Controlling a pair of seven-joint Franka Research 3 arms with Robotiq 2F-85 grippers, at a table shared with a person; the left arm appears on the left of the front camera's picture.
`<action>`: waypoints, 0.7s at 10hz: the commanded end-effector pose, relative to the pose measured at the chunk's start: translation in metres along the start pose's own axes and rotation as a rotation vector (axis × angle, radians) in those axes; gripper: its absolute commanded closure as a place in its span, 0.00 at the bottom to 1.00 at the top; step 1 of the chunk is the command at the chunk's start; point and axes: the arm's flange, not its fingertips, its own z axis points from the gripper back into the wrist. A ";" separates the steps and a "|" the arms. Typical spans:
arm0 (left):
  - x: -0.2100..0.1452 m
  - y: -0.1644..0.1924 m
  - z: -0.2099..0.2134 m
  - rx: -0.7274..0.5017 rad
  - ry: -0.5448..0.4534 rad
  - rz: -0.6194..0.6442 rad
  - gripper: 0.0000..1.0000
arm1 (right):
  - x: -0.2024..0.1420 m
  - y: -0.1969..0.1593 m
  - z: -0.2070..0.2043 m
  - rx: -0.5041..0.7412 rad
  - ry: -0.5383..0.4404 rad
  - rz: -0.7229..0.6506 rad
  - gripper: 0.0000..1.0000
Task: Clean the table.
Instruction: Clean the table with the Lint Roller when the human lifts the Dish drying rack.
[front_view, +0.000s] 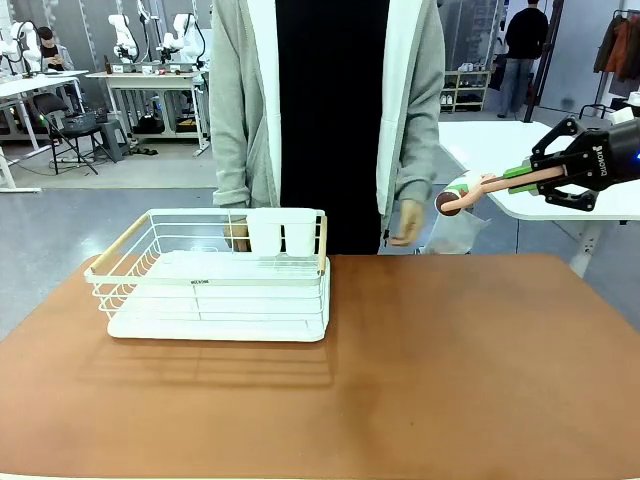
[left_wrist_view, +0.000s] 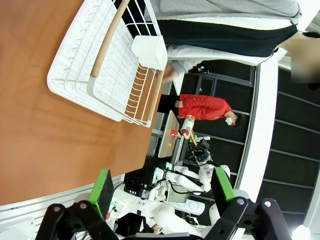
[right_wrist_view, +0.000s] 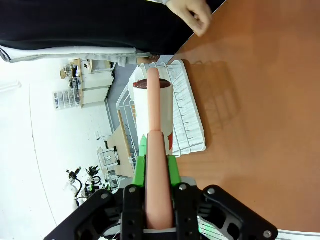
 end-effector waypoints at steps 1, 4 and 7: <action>-0.001 -0.002 0.003 -0.019 -0.001 -0.010 0.00 | -0.001 0.001 -0.001 0.000 0.003 0.002 0.99; -0.001 -0.002 0.003 -0.019 -0.001 -0.010 0.00 | -0.001 0.001 -0.001 0.000 0.003 0.002 0.99; -0.001 -0.002 0.003 -0.019 -0.001 -0.010 0.00 | -0.001 0.001 -0.001 0.000 0.003 0.002 0.99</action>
